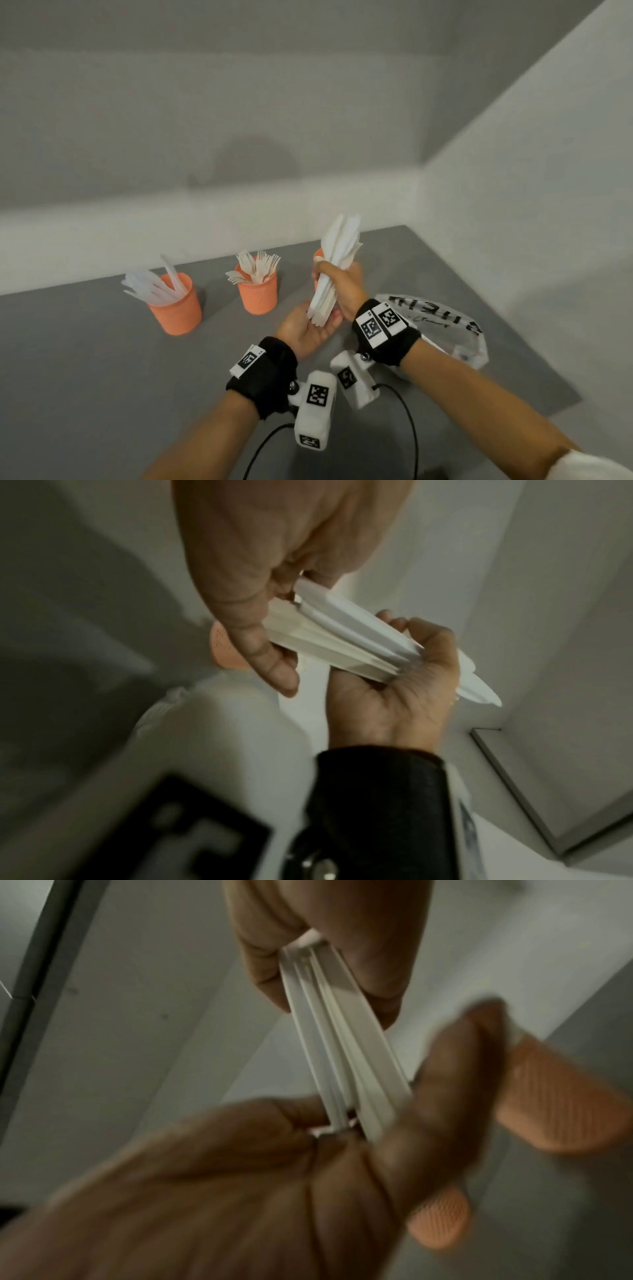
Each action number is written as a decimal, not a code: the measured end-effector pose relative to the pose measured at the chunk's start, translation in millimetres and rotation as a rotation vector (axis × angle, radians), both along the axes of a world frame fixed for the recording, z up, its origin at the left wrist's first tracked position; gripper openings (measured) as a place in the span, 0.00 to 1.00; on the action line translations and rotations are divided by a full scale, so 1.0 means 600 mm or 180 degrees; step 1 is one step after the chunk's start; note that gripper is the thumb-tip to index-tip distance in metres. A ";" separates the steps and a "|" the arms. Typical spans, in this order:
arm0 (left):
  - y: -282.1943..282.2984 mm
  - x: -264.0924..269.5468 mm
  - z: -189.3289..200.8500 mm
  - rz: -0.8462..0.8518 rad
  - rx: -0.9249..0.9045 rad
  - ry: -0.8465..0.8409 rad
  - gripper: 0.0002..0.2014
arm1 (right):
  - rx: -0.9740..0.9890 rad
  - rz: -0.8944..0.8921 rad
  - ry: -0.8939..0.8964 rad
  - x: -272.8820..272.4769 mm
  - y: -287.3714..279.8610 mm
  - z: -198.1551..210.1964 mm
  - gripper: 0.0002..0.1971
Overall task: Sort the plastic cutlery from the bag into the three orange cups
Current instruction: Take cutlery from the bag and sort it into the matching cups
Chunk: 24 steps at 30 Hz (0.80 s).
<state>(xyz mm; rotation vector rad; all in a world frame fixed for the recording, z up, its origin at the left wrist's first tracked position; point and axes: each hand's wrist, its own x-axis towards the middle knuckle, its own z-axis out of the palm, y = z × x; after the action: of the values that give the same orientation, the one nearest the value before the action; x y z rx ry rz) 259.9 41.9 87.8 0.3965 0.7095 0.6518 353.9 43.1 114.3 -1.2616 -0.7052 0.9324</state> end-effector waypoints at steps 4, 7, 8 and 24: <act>0.005 -0.048 0.001 0.0087 0.0183 0.0249 0.12 | -0.0018 0.0169 0.0055 -0.050 0.009 -0.017 0.09; 0.008 -0.086 -0.008 0.0225 0.0354 0.0249 0.13 | -0.0099 0.0165 -0.0106 -0.074 0.017 -0.026 0.09; 0.007 -0.099 -0.011 0.0196 0.0416 0.0208 0.13 | -0.0150 0.0178 -0.0157 -0.081 0.020 -0.027 0.09; -0.008 -0.158 -0.019 -0.0549 0.1549 0.1435 0.05 | -0.0573 0.2574 0.0446 -0.139 0.013 -0.052 0.12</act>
<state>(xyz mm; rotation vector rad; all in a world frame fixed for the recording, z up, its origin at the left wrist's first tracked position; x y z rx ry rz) 165.3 37.2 76.6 1.0659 0.9284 0.5716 270.6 50.7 83.0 -1.0454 -1.0630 1.7554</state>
